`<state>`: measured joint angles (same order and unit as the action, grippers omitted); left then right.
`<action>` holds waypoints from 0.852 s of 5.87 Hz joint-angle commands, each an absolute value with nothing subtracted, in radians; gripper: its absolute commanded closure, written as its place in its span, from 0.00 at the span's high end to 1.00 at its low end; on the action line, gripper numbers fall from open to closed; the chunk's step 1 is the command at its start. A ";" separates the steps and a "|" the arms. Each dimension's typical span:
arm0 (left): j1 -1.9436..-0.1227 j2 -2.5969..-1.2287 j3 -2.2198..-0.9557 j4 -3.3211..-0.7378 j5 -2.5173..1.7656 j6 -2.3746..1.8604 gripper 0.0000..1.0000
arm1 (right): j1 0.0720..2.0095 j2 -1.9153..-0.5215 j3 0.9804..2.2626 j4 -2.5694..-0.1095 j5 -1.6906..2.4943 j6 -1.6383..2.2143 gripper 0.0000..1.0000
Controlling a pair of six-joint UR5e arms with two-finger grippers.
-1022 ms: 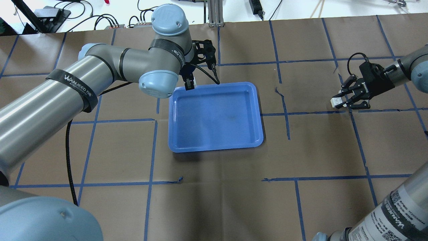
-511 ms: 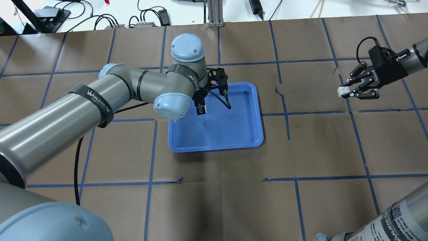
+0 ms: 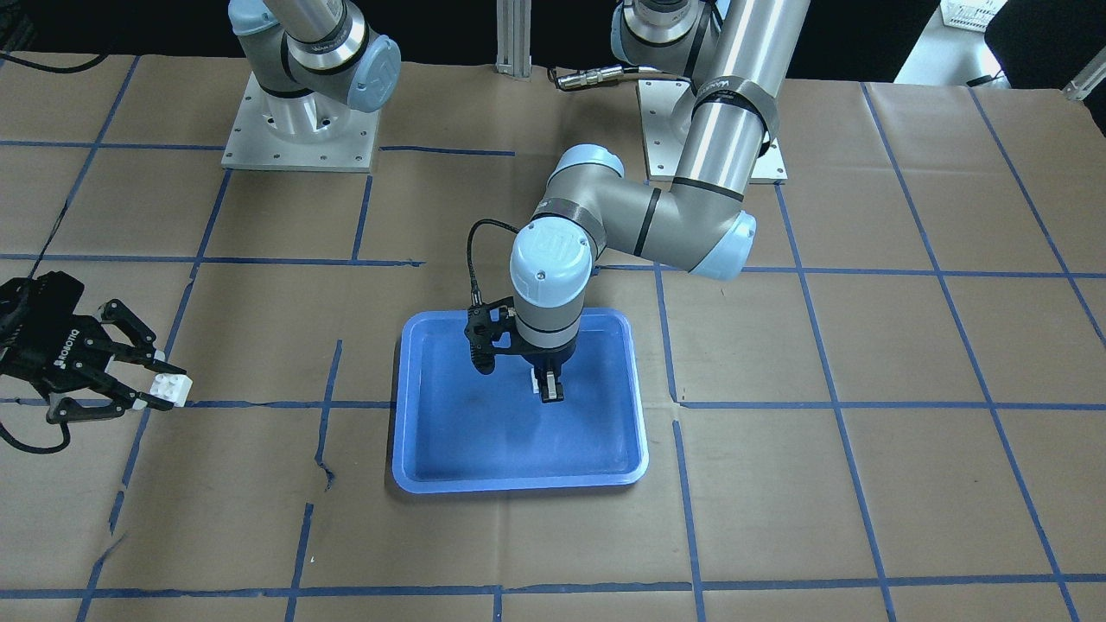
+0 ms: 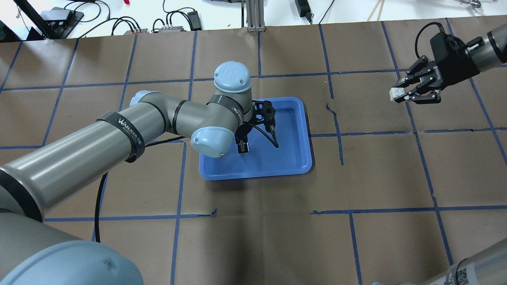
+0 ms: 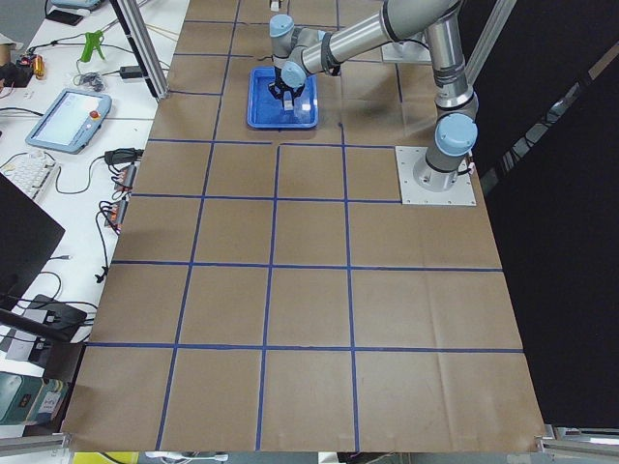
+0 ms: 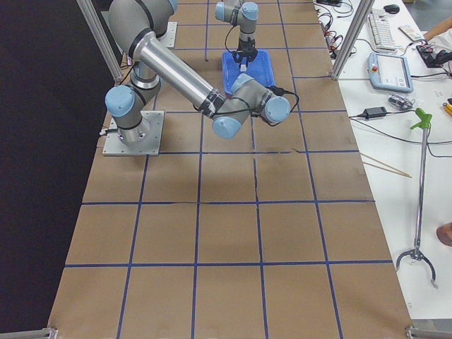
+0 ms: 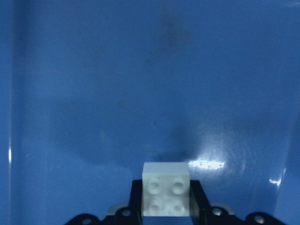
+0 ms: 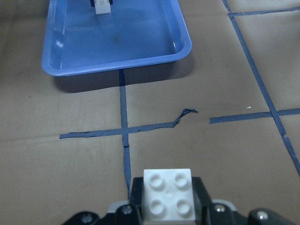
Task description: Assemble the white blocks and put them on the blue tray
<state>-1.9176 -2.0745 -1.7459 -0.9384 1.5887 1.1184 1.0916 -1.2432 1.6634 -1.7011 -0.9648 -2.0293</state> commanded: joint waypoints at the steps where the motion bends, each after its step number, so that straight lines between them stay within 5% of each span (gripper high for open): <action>1: -1.924 -2.077 -1.746 -0.924 1.586 1.126 0.68 | 1.134 -1.269 1.667 -1.701 -0.953 -1.977 0.32; 2: -1.924 -2.075 -1.740 -0.926 1.586 1.130 0.91 | 1.137 -1.269 1.678 -1.703 -0.939 -1.979 0.32; 5: -1.922 -2.034 -1.720 -0.933 1.586 1.083 0.96 | 1.141 -1.270 1.717 -1.718 -0.907 -1.979 0.32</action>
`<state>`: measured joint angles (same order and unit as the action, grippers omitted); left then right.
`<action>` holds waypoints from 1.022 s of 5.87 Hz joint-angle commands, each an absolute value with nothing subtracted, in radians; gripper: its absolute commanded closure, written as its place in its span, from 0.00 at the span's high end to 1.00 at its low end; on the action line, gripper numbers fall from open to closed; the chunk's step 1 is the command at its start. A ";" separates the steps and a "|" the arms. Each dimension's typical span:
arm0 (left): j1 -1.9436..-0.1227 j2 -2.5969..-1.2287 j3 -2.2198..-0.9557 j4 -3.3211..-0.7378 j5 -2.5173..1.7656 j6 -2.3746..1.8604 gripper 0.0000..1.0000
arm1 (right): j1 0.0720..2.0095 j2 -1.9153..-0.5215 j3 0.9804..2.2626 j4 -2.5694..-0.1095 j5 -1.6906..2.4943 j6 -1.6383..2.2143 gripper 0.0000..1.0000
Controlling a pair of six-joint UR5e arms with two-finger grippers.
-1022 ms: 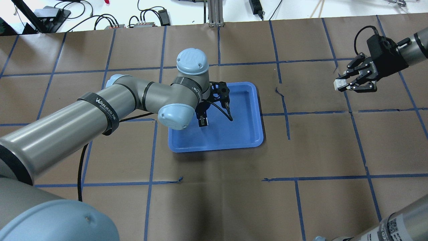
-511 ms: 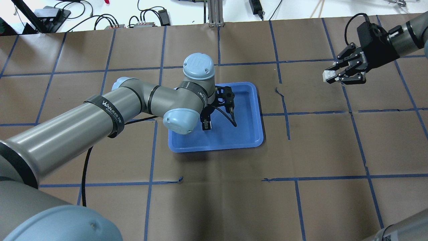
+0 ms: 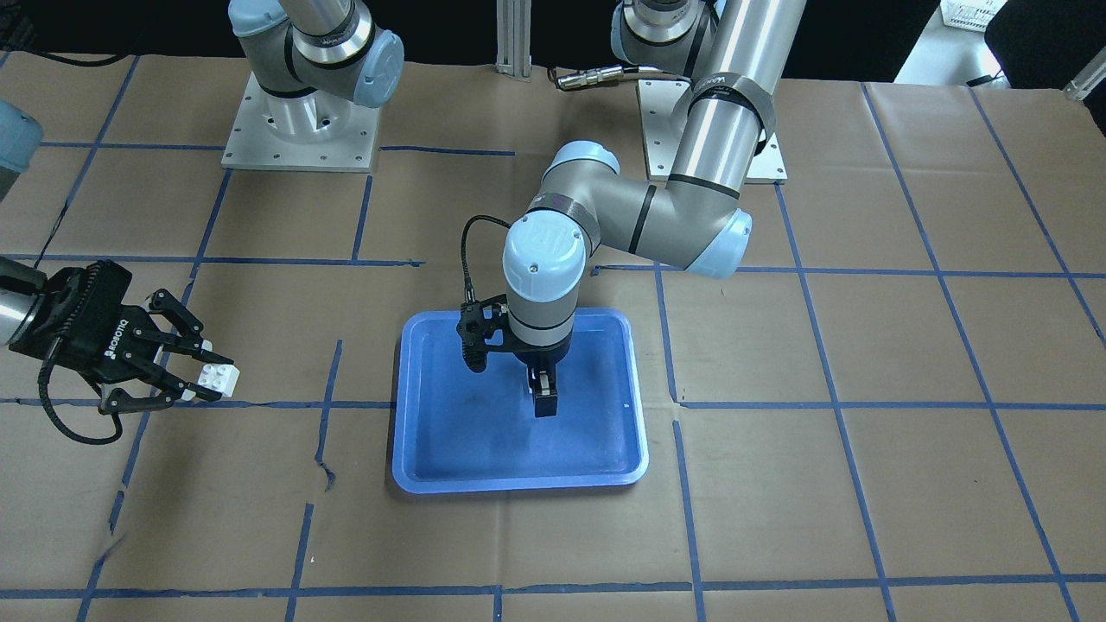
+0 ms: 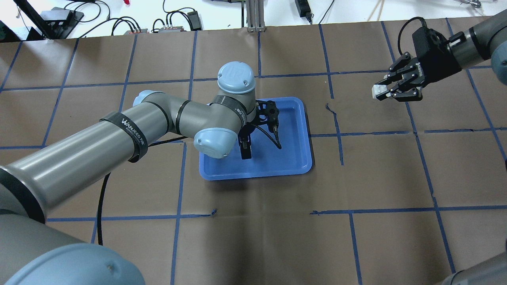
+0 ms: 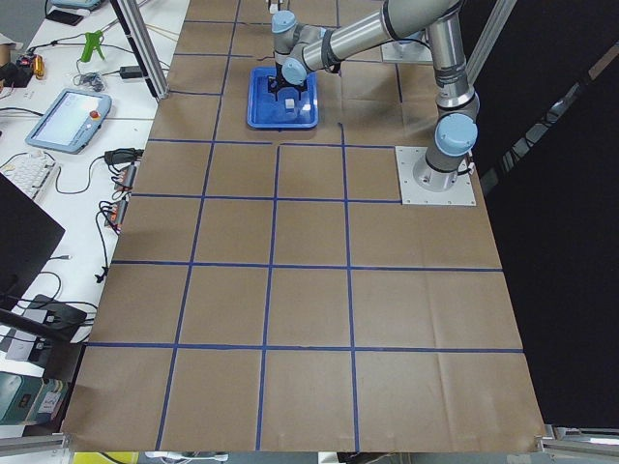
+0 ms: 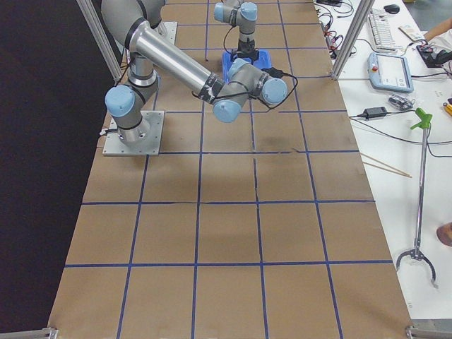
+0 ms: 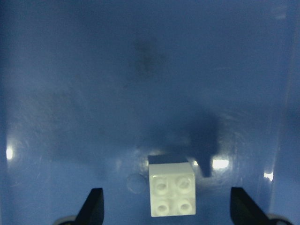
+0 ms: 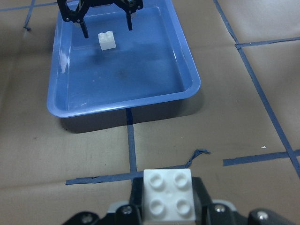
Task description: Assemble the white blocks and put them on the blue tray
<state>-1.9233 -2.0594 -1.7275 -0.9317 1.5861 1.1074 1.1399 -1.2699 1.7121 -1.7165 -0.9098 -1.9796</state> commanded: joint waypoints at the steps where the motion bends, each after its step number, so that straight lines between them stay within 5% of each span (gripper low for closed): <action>1: -1.922 -1.999 -1.680 -0.952 1.589 0.946 0.96 | 1.141 -1.270 1.717 -1.718 -0.907 -1.979 0.32; 6: -1.830 -1.637 -1.641 -1.291 1.578 0.739 0.96 | 1.300 -1.270 1.767 -1.840 -0.905 -1.870 0.34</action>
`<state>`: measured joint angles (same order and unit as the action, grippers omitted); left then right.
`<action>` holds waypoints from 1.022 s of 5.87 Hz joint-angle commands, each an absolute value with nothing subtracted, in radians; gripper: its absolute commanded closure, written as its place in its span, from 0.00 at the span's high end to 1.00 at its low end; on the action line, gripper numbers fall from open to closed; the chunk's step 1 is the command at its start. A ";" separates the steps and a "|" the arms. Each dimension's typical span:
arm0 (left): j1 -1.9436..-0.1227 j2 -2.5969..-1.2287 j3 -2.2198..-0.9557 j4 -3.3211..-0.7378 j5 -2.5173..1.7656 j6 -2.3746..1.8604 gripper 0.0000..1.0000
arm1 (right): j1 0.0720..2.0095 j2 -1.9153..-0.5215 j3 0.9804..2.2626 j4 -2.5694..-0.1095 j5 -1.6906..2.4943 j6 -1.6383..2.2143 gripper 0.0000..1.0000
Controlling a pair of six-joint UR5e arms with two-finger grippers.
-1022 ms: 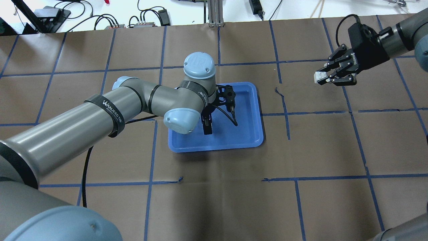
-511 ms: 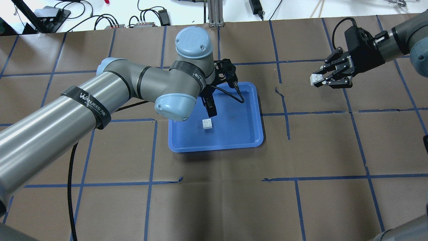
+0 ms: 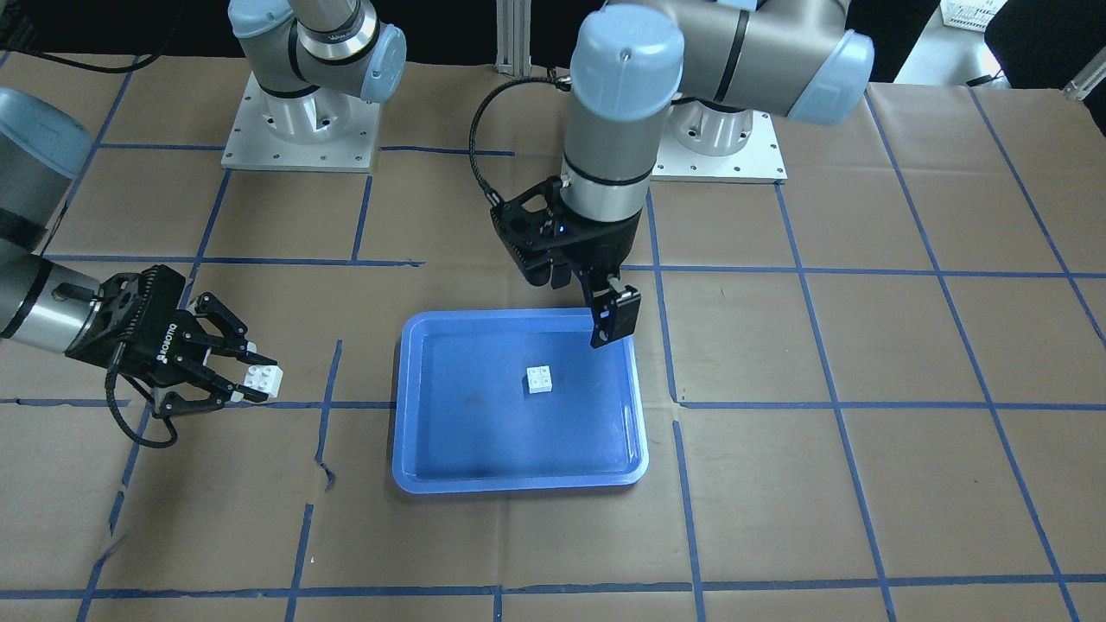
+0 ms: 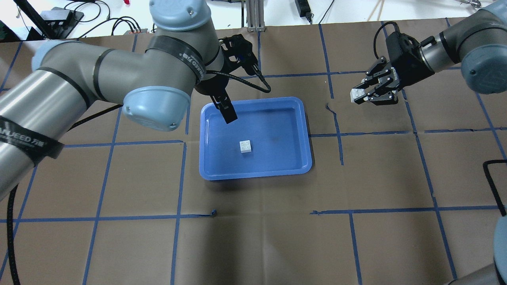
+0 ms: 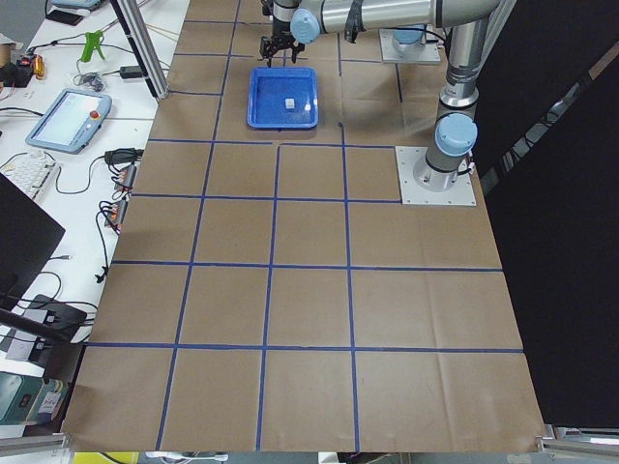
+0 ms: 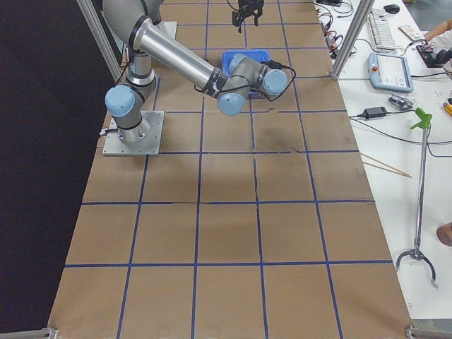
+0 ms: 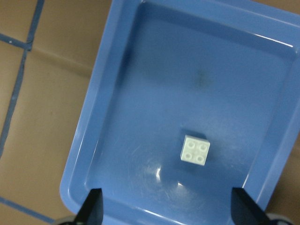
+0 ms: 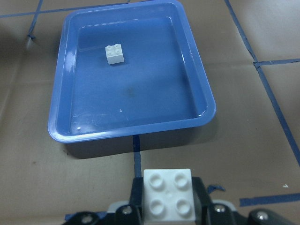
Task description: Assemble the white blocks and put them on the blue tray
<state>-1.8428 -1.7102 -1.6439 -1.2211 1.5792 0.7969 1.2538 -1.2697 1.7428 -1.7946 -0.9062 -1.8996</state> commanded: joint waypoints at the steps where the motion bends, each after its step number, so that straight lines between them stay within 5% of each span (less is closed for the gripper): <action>1: -1.809 -1.575 -1.641 -1.346 1.583 0.641 0.96 | 1.366 -1.270 1.788 -1.906 -0.905 -1.797 0.35; 6: -1.632 -1.465 -1.580 -1.445 1.646 0.316 0.99 | 1.632 -1.163 1.933 -2.553 -0.905 -1.348 0.36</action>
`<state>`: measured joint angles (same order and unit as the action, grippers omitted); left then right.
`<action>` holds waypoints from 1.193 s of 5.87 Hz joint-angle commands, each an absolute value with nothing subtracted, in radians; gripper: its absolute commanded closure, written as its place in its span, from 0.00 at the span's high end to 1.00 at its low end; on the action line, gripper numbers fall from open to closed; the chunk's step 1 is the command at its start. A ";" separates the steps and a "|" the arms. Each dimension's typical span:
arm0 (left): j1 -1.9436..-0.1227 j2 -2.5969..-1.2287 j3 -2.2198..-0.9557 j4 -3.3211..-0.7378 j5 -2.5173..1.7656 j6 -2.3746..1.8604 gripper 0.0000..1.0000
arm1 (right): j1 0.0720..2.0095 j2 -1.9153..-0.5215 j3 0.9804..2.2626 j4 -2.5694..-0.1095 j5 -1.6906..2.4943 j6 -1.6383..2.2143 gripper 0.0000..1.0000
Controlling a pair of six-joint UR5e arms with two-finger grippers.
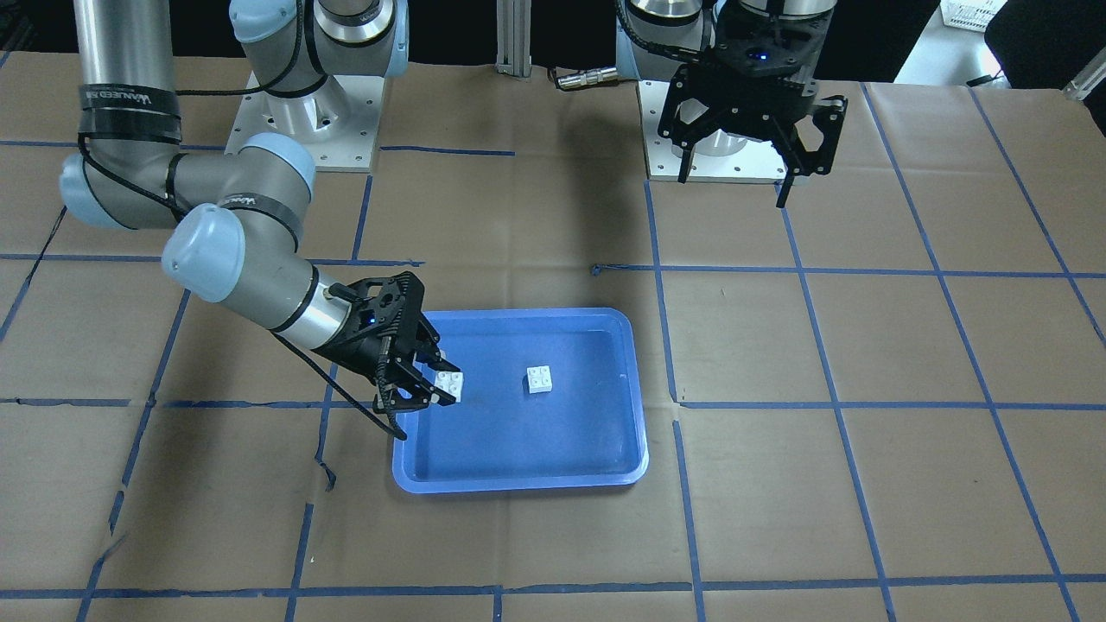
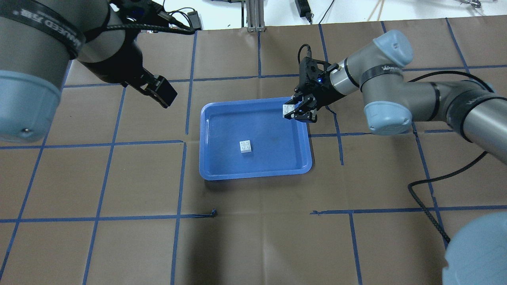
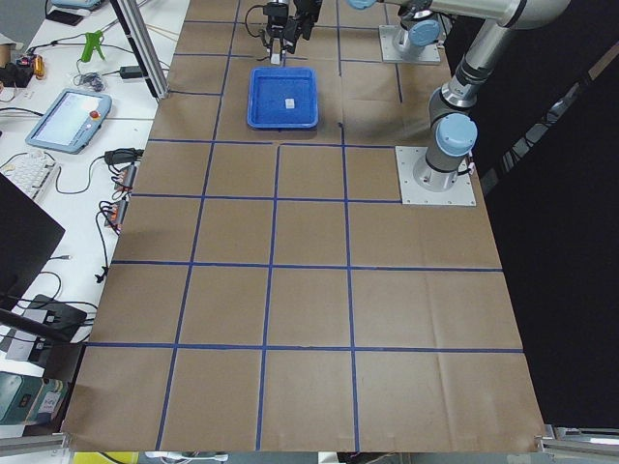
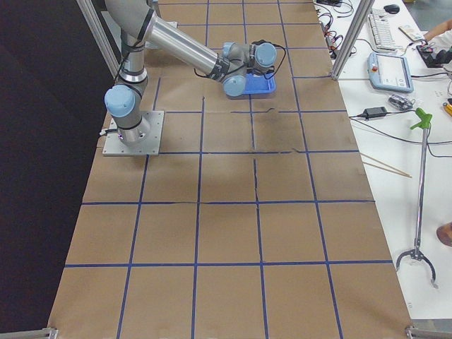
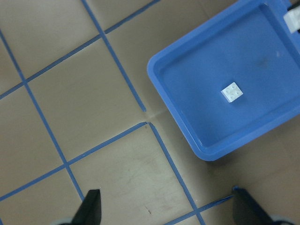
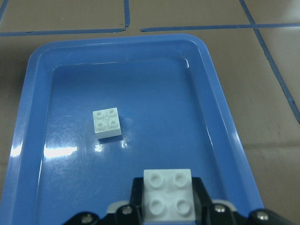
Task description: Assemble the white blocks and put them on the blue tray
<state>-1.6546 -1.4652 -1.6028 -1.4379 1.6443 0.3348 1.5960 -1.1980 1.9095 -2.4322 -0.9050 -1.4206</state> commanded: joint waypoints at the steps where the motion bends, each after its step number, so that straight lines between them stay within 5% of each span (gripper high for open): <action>1: -1.617 -1.488 -1.600 -1.447 1.644 0.321 0.99 | 1.647 -1.129 1.953 -2.632 -0.904 -1.324 0.36; 7: -1.588 -1.439 -1.608 -1.526 1.551 0.067 0.99 | 1.697 -1.040 2.005 -2.749 -0.907 -1.324 0.36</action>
